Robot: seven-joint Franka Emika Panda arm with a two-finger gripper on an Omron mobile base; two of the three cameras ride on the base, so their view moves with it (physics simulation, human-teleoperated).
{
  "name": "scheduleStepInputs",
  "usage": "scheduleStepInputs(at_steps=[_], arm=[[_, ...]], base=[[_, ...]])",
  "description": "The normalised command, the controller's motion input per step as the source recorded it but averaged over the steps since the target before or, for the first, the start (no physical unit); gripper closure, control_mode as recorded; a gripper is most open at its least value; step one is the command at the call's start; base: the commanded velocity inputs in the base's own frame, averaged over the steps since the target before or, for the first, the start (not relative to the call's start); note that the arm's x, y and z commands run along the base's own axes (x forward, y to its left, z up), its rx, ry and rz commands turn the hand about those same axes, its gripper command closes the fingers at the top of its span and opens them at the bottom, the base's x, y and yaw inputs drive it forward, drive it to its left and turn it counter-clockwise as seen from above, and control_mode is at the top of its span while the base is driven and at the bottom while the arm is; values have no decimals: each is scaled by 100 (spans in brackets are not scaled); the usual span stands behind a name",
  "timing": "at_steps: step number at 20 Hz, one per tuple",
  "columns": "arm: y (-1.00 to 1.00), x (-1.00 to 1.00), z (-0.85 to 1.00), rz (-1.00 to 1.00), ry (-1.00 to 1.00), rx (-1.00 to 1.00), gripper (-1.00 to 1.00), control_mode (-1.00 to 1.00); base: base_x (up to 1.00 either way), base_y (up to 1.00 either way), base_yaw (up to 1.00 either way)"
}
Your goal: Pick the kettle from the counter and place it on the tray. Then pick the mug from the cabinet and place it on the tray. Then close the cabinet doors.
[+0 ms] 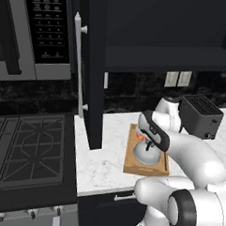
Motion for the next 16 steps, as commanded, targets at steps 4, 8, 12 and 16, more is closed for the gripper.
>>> scheduleStepInputs(at_steps=[4,8,12,16], arm=[[0,11,-22,0,7,6,100,-100],[0,11,-24,0,6,4,100,-100],[0,7,-25,0,1,1,100,-100],[0,-3,-31,0,0,0,-100,-100]], base=[[0,0,0],[0,0,0],[0,0,0],[0,0,0]])
